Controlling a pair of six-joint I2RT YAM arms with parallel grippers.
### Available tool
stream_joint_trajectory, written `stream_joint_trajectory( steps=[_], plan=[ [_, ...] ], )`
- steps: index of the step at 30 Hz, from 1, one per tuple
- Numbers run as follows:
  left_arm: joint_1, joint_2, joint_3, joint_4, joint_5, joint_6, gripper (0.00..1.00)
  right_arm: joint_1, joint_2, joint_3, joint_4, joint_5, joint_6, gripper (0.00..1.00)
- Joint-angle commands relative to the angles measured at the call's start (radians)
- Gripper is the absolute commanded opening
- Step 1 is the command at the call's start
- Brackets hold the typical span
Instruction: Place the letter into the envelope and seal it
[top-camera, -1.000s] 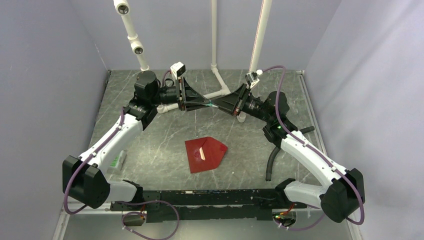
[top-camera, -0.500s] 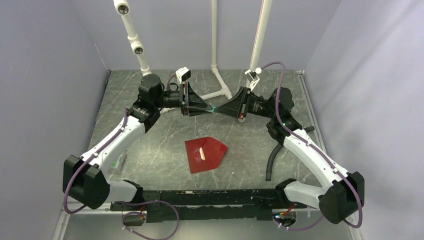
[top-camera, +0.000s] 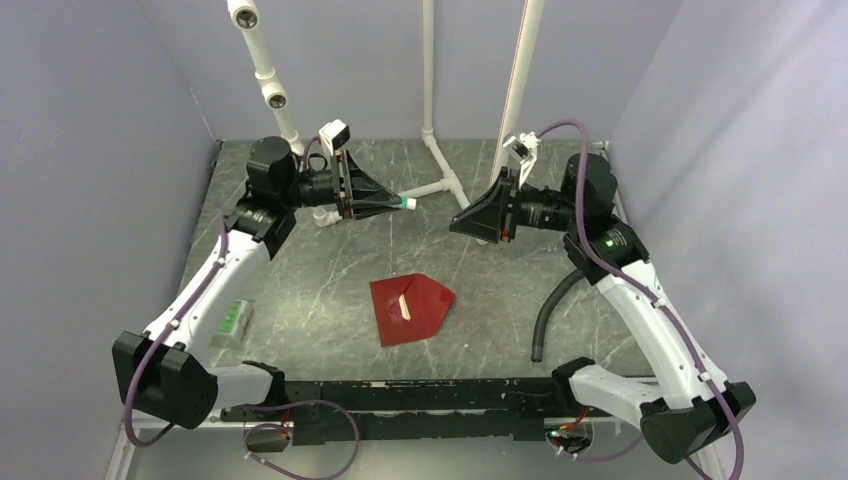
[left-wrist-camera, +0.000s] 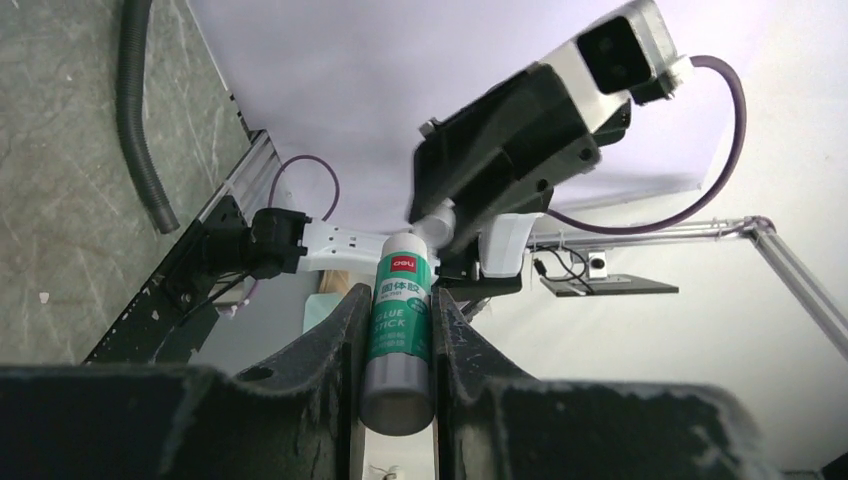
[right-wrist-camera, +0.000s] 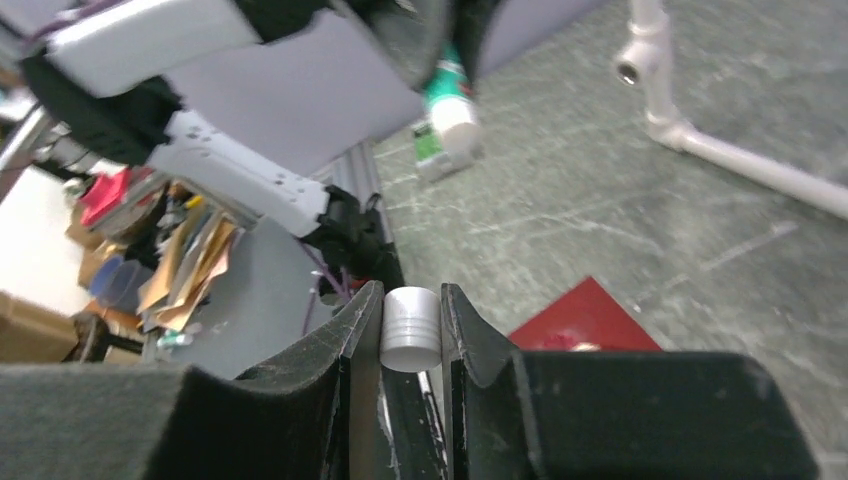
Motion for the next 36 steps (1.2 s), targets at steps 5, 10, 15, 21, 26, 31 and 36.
stream_joint_trajectory(
  steps=[5,10,15,21,26,31,36],
  plan=[
    [-0.009,0.001,0.223,-0.66,-0.179,0.558,0.03,0.074,0.114,0.056,-0.37,0.562,-0.158,0.0],
    [-0.038,0.026,0.245,-0.829,-0.326,0.706,0.02,0.258,0.267,0.082,-0.549,0.959,-0.133,0.0],
    [-0.049,0.049,0.284,-0.937,-0.437,0.798,0.02,0.266,0.438,0.083,-0.652,1.096,-0.065,0.0],
    [-0.052,0.063,0.255,-0.929,-0.453,0.813,0.02,0.255,0.613,0.083,-0.622,1.121,-0.076,0.01],
    [-0.052,0.08,0.264,-0.94,-0.476,0.837,0.02,0.217,0.788,0.122,-0.549,1.088,-0.097,0.06],
    [-0.052,0.103,0.297,-0.977,-0.503,0.869,0.02,0.211,0.904,0.219,-0.567,1.047,-0.129,0.13],
    [-0.052,0.129,0.315,-1.005,-0.538,0.884,0.02,0.208,0.948,0.259,-0.584,1.067,-0.136,0.19]
  ],
)
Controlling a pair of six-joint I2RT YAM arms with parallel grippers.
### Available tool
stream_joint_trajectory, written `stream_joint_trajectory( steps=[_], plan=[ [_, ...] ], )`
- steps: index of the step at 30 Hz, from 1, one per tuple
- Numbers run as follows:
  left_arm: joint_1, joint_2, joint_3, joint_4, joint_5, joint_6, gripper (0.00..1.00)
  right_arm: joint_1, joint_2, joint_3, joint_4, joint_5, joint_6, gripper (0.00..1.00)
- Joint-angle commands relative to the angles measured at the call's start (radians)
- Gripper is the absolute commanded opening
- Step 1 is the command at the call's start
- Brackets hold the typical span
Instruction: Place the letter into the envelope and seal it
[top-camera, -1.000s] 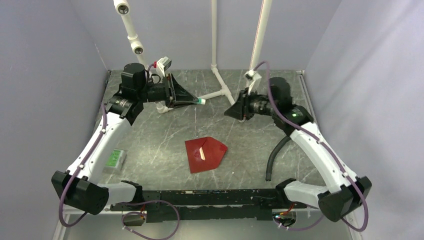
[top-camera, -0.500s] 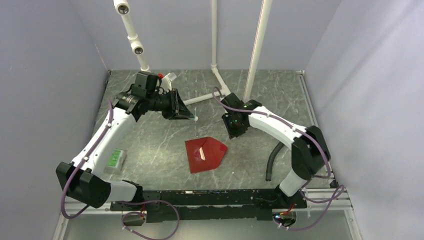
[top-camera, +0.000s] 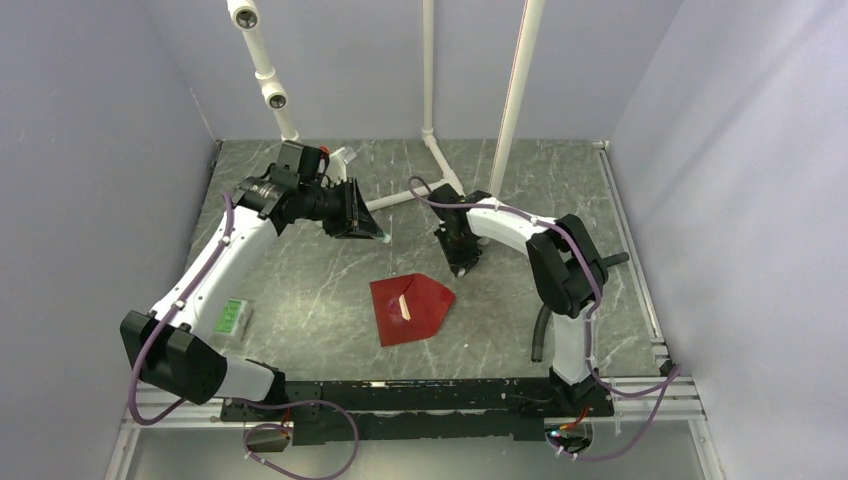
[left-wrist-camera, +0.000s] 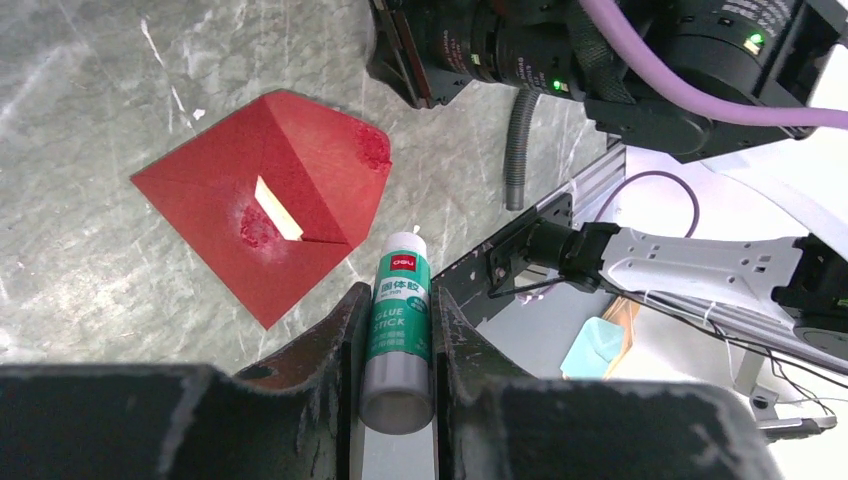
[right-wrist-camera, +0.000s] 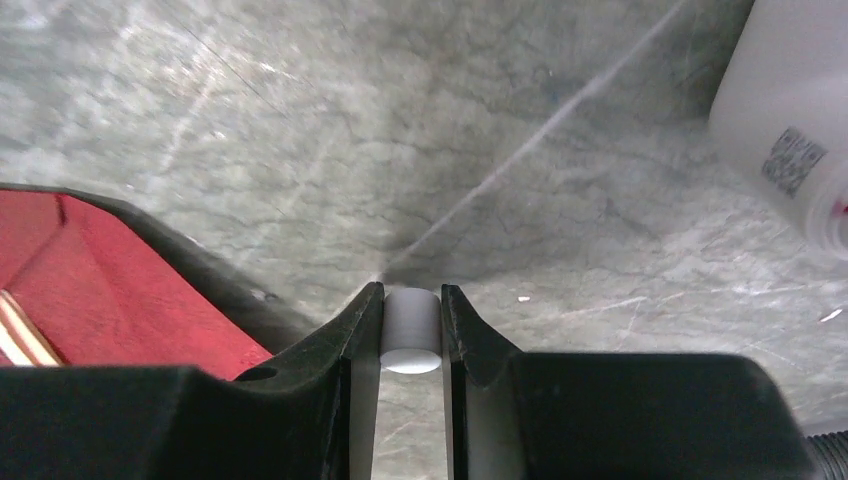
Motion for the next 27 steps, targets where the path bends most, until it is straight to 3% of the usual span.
stream_joint_trajectory(
  steps=[1,9,19,24,27],
  plan=[
    [-0.004,0.019,0.06,-0.03,-0.04,0.04,0.02,0.0,0.024,0.067,-0.003,0.014,-0.023,0.2],
    [-0.004,0.045,0.078,-0.046,-0.052,0.049,0.03,0.0,0.054,0.09,-0.021,0.012,-0.048,0.45],
    [-0.005,0.054,0.086,-0.048,-0.052,0.045,0.02,0.0,-0.023,0.142,-0.044,0.022,-0.041,0.52],
    [-0.004,0.049,0.086,-0.039,-0.024,0.043,0.02,0.002,-0.192,0.157,-0.006,0.05,-0.056,0.57],
    [-0.004,0.041,0.075,-0.019,0.018,0.044,0.02,0.025,-0.331,0.099,0.091,-0.05,-0.154,0.6]
  ],
)
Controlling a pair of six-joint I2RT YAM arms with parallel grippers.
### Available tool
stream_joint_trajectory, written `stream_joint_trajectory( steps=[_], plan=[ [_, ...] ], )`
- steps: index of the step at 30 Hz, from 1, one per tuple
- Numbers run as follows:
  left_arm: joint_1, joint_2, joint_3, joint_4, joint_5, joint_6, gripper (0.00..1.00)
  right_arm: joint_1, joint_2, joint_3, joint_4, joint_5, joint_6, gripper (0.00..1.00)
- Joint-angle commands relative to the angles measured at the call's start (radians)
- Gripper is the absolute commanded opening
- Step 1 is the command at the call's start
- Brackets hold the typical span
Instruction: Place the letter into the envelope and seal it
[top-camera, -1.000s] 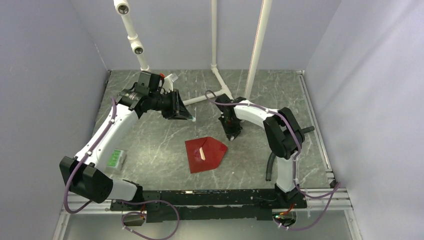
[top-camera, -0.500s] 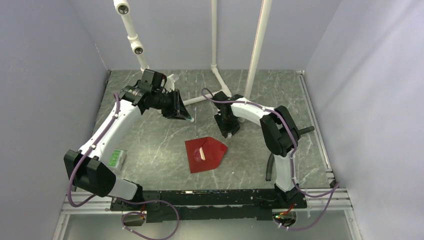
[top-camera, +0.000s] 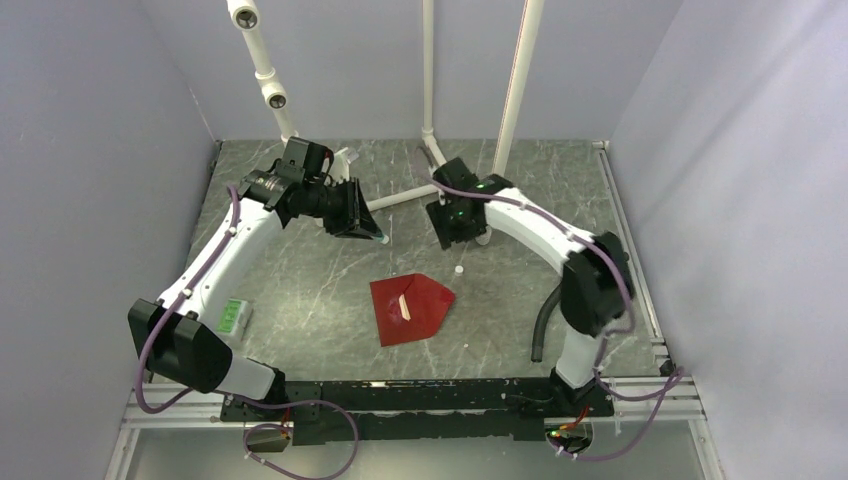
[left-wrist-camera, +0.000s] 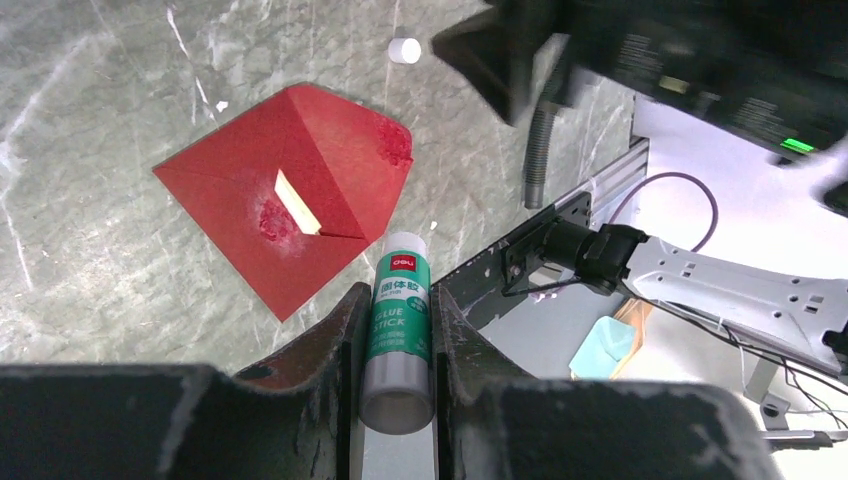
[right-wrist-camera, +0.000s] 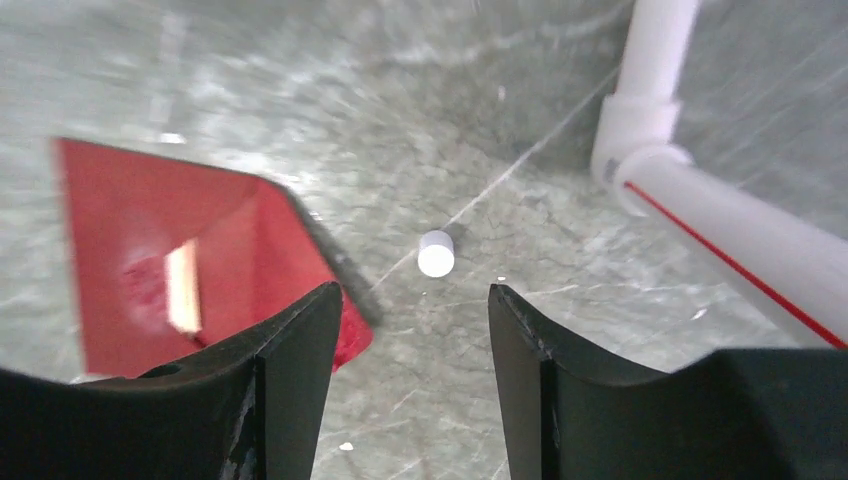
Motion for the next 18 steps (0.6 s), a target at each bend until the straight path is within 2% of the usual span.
stream_joint_trajectory(
  steps=[1,6,10,15,18],
  plan=[
    [-0.004,-0.016,0.026,0.041,0.077,0.018,0.02,0.027,-0.271,-0.029,0.161,-0.163,-0.135,0.61],
    [-0.005,-0.018,0.017,0.079,0.191,0.018,0.02,0.106,-0.488,-0.213,0.389,-0.507,-0.266,0.68],
    [-0.005,-0.022,0.003,0.119,0.309,0.011,0.03,0.141,-0.57,-0.278,0.522,-0.626,-0.246,0.69],
    [-0.006,-0.041,-0.03,0.179,0.424,0.004,0.02,0.161,-0.559,-0.258,0.525,-0.606,-0.261,0.68],
    [-0.006,-0.044,-0.044,0.199,0.474,0.0,0.02,0.165,-0.53,-0.219,0.501,-0.595,-0.269,0.64]
  ],
)
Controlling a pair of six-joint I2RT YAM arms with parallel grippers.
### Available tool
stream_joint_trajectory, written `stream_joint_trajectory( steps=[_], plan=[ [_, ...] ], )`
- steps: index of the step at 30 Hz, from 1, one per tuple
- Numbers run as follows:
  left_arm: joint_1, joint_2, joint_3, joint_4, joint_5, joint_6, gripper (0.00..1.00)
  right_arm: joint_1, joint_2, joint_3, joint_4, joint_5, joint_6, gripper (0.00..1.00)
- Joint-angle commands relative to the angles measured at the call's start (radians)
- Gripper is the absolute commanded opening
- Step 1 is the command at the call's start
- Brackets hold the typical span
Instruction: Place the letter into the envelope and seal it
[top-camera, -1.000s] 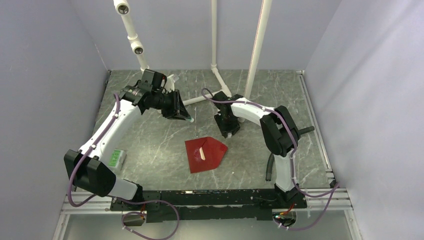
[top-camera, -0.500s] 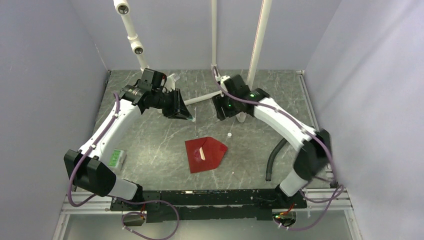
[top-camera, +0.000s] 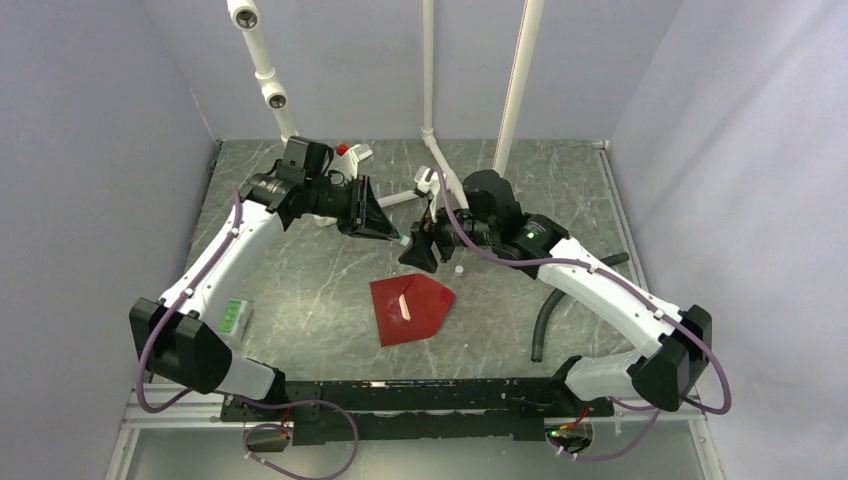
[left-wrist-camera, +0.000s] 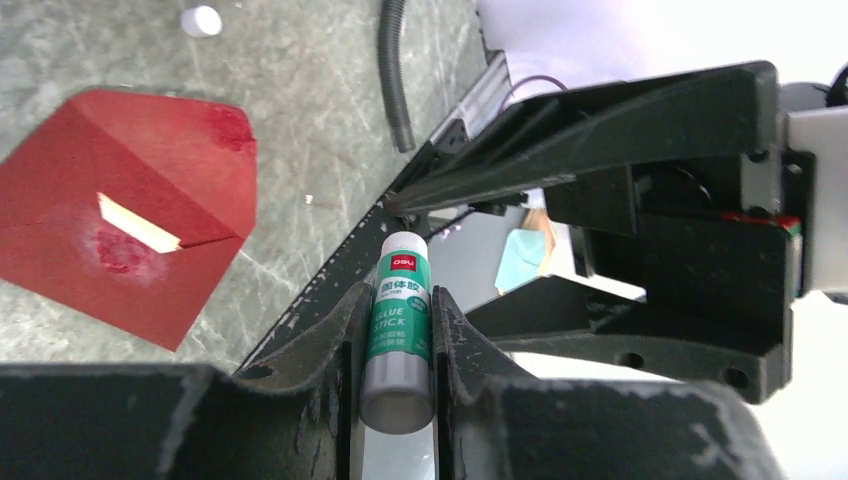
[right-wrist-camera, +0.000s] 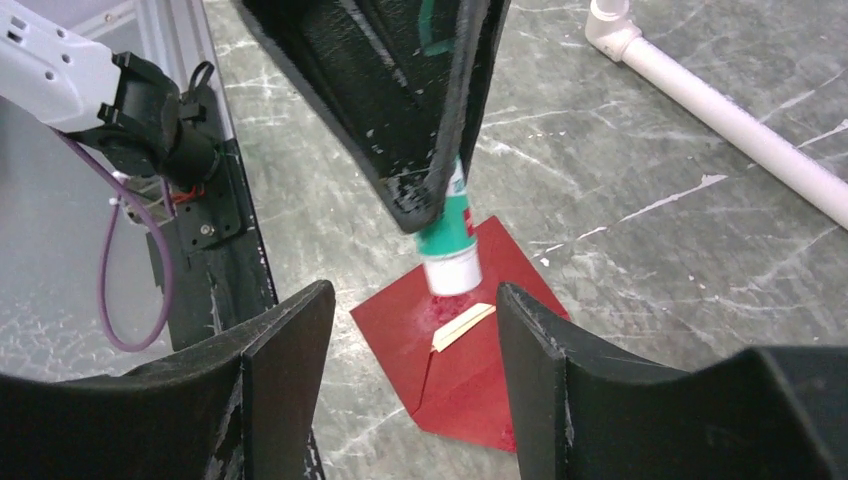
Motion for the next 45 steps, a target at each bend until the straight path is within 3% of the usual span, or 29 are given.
stream_joint_trajectory(
  steps=[1,9,12,14,16,19,21,26,29,33,36,41,45],
  plan=[
    [-0.005,-0.041,-0.016,0.074,0.156,0.003,0.02,0.009,0.034,0.058,0.042,-0.038,-0.041,0.62],
    [-0.005,-0.051,-0.019,0.112,0.185,-0.018,0.04,0.013,0.074,0.096,0.034,-0.047,-0.029,0.36],
    [-0.005,-0.053,-0.021,0.124,0.185,-0.025,0.07,0.013,0.071,0.1,0.056,-0.056,-0.01,0.19],
    [-0.005,-0.048,-0.014,0.121,0.183,-0.022,0.09,0.014,0.07,0.097,0.076,-0.07,-0.001,0.16],
    [-0.005,-0.043,-0.003,0.114,0.177,-0.02,0.14,0.013,0.067,0.094,0.092,-0.076,0.009,0.12],
    [-0.005,-0.044,0.005,0.12,0.148,-0.028,0.29,0.013,0.064,0.089,0.113,-0.079,0.031,0.04],
    [-0.005,-0.061,-0.024,0.193,0.101,-0.085,0.34,0.013,0.066,0.079,0.144,-0.06,0.082,0.0],
    [-0.008,-0.158,-0.227,0.538,-0.138,-0.34,0.32,0.016,0.088,0.05,0.252,0.028,0.321,0.0],
    [-0.016,-0.206,-0.289,0.631,-0.252,-0.377,0.22,0.017,0.082,0.0,0.365,0.113,0.49,0.0],
    [-0.037,-0.253,-0.344,0.696,-0.355,-0.394,0.23,0.017,0.075,-0.057,0.459,0.215,0.664,0.0],
    [-0.044,-0.242,-0.356,0.721,-0.346,-0.396,0.24,0.017,0.084,-0.069,0.505,0.186,0.71,0.0],
    [-0.058,-0.226,-0.354,0.706,-0.352,-0.367,0.11,0.017,0.108,-0.049,0.532,0.112,0.828,0.0],
    [-0.06,-0.235,-0.364,0.703,-0.376,-0.335,0.08,0.017,0.12,-0.047,0.582,0.069,0.926,0.03]
  ],
)
